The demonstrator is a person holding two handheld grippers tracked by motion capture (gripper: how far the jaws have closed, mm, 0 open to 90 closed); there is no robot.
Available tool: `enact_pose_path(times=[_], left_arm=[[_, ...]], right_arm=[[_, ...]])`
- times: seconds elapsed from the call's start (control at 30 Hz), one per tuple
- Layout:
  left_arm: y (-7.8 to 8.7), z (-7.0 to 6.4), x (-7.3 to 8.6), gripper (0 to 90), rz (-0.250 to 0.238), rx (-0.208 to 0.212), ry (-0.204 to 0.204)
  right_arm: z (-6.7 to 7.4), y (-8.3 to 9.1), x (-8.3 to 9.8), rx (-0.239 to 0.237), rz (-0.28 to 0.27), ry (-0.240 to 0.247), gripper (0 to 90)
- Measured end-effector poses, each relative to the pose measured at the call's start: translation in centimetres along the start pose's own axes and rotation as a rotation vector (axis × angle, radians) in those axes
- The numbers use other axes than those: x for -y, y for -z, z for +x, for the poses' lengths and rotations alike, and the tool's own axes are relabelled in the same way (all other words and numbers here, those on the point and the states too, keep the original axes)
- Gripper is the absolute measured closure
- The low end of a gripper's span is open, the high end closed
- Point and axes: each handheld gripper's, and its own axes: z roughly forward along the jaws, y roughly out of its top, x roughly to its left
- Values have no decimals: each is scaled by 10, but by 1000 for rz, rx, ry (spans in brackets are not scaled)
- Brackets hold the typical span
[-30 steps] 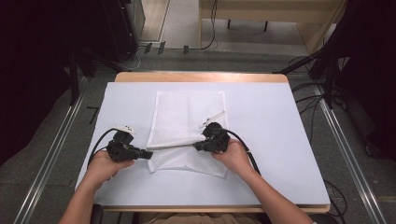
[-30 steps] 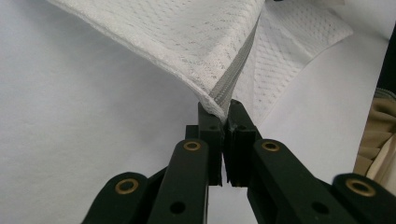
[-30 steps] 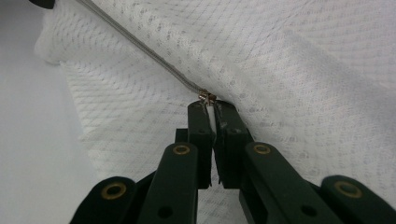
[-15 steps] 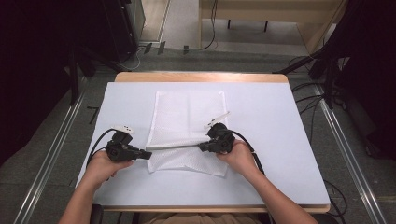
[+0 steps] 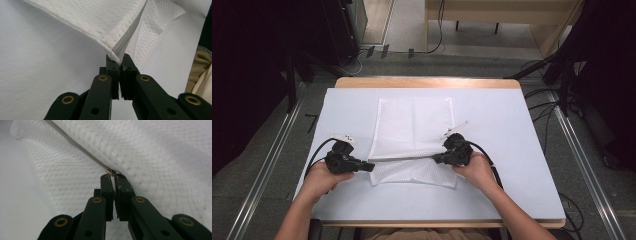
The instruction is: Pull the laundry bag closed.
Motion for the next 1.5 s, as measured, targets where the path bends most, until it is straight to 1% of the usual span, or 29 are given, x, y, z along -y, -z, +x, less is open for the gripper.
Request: enact_pose_path(times=[0.07,0.1,0.17,0.2,0.27,0.3,0.33,0.4,0.43,0.5,0.57,0.73,0.8,0.9,1.07,1.17,1.2,1.27,1.37,1.43,1.5], left_arm=[[0,0,0,877,-7,-2,-1],[1,1,0,877,-4,-4,-3],[0,0,0,876,-5,-4,-2],[1,1,0,877,-2,-4,-3],[0,0,0,877,-3,-1,-3],[1,1,1,877,-1,-3,-4],[1,1,1,877,-1,-6,-2],[2,2,1,878,-5,0,8],[2,2,1,878,-6,4,10],[3,3,1,879,-4,3,10],[3,3,2,879,-5,-3,11],[4,4,2,879,-5,-1,16],[4,4,2,879,-6,1,16],[4,4,2,879,-6,2,16],[3,4,1,878,2,-8,11],[3,4,1,877,4,-13,9],[4,4,1,877,-1,-9,11],[5,4,1,873,-11,-14,17],[4,5,1,862,-4,-25,21],[3,5,1,851,1,-33,25],[3,5,2,850,-2,-29,31]], right_arm=[[-2,3,2,-1,-6,-9,881],[-3,4,2,4,-10,-7,880],[-4,6,3,-1,-15,-11,880],[-5,7,3,8,-13,-10,881],[-6,9,4,2,-19,-7,880],[-5,9,4,6,-17,-7,881],[-6,10,5,10,-15,-11,880],[-7,12,5,16,-14,-11,881],[-8,13,6,11,-14,-19,880],[-11,15,7,16,-17,-18,881],[-12,18,9,19,-22,-26,881],[-18,27,15,30,-27,-39,881],[-19,29,18,27,-28,-40,881],[-19,32,21,37,-21,-35,882],[-18,35,24,40,-18,-24,881],[-17,37,25,35,-27,-26,880],[-16,38,25,33,-34,-21,878],[-16,39,25,28,-47,-20,876],[-16,38,26,21,-57,-22,871],[-16,36,26,32,-52,-21,867],[-16,35,26,31,-45,-27,861]])
